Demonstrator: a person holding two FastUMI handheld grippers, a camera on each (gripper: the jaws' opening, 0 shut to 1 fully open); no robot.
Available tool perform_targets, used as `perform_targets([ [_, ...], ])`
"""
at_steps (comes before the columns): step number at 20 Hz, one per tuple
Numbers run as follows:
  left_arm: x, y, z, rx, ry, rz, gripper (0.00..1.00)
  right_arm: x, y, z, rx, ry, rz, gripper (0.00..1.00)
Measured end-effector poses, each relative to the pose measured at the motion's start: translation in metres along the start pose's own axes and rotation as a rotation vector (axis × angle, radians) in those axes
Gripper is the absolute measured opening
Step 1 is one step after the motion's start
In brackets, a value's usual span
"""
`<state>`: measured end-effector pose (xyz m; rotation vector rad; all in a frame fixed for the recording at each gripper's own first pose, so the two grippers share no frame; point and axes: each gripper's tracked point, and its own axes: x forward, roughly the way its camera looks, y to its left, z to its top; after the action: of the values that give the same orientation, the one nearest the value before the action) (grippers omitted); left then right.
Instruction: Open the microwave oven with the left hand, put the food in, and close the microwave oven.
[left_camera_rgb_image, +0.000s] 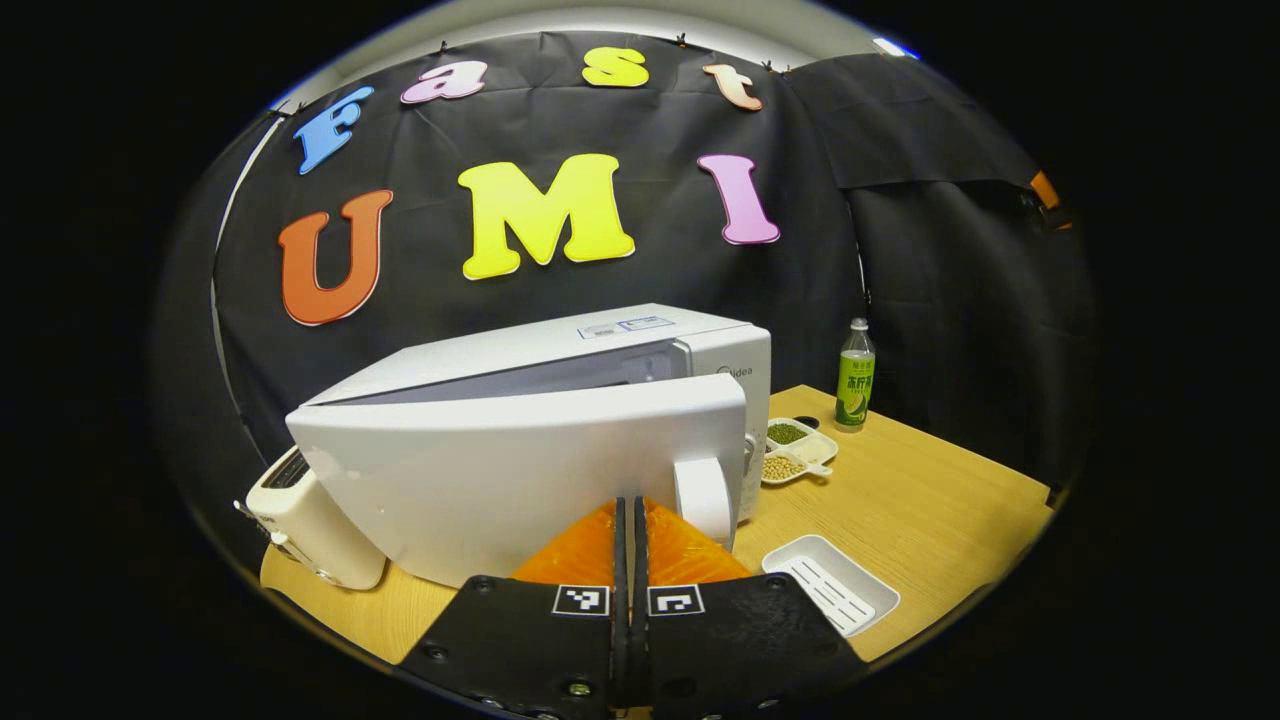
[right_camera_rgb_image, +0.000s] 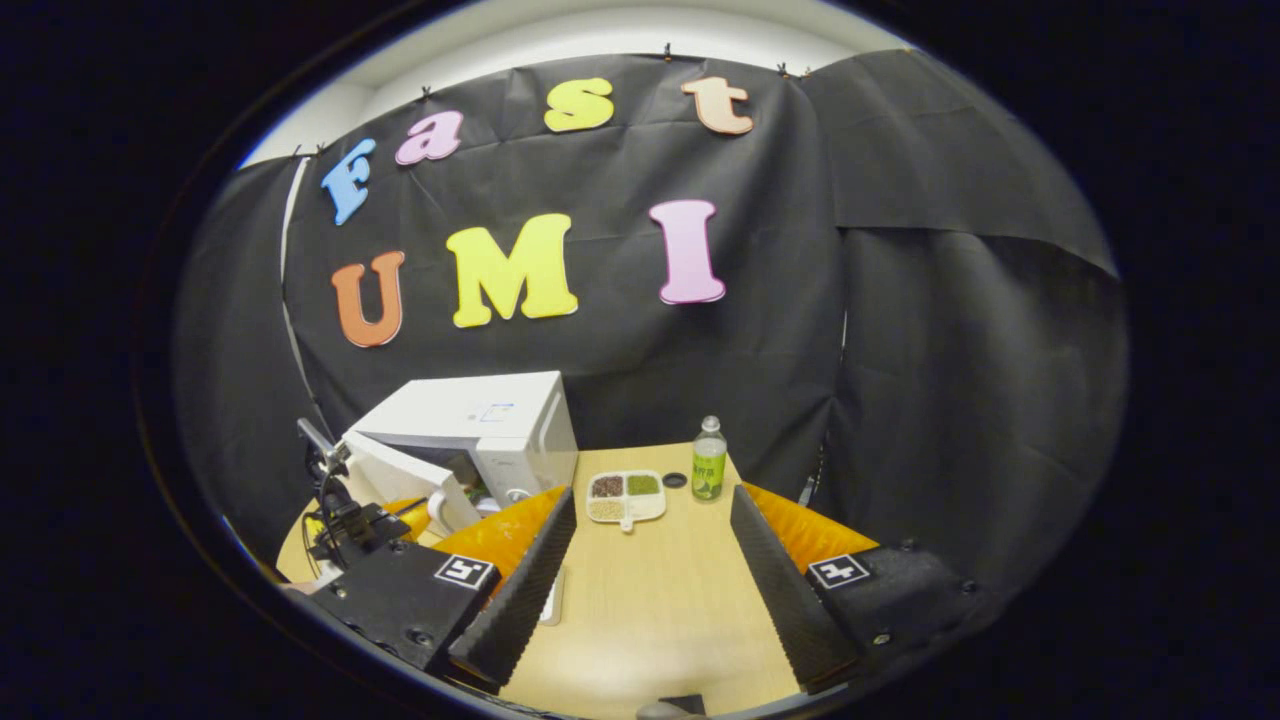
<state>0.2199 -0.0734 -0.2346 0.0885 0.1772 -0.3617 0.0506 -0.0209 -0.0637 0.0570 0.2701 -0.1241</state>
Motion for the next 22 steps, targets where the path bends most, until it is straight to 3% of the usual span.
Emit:
perform_targets([
  [4, 0.018, 0.0, 0.005, -0.011, -0.006, 0.008, 0.0, 0.0, -0.013, 0.0, 0.008, 0.001, -0.029, 0.99],
  [5, 0.023, 0.0, 0.006, -0.013, -0.008, 0.01, 0.0, 0.0, -0.017, 0.0, 0.014, -0.002, -0.038, 0.92],
  [7, 0.031, 0.0, 0.007, -0.013, -0.013, 0.012, 0.0, -0.004, -0.022, -0.002, 0.026, 0.0, -0.054, 0.92],
  [8, 0.034, 0.0, 0.007, -0.014, -0.012, 0.014, 0.0, -0.005, -0.026, -0.005, 0.034, 0.001, -0.061, 0.99],
  [9, 0.038, 0.0, 0.008, -0.016, -0.011, 0.014, 0.0, -0.006, -0.028, -0.006, 0.043, 0.002, -0.069, 0.99],
  [10, 0.042, 0.0, 0.008, -0.019, -0.01, 0.015, 0.0, -0.007, -0.031, -0.009, 0.051, 0.006, -0.077, 0.92],
  [12, 0.047, 0.0, 0.009, -0.013, -0.01, 0.017, 0.0, -0.007, -0.037, -0.014, 0.065, 0.014, -0.09, 0.92],
  [13, 0.051, 0.001, 0.01, -0.008, -0.007, 0.02, 0.0, -0.009, -0.04, -0.017, 0.067, 0.019, -0.095, 0.99],
  [22, 0.061, 0.002, 0.016, -0.024, -0.001, 0.038, 0.0, -0.01, -0.048, -0.023, 0.098, 0.033, -0.115, 0.99],
])
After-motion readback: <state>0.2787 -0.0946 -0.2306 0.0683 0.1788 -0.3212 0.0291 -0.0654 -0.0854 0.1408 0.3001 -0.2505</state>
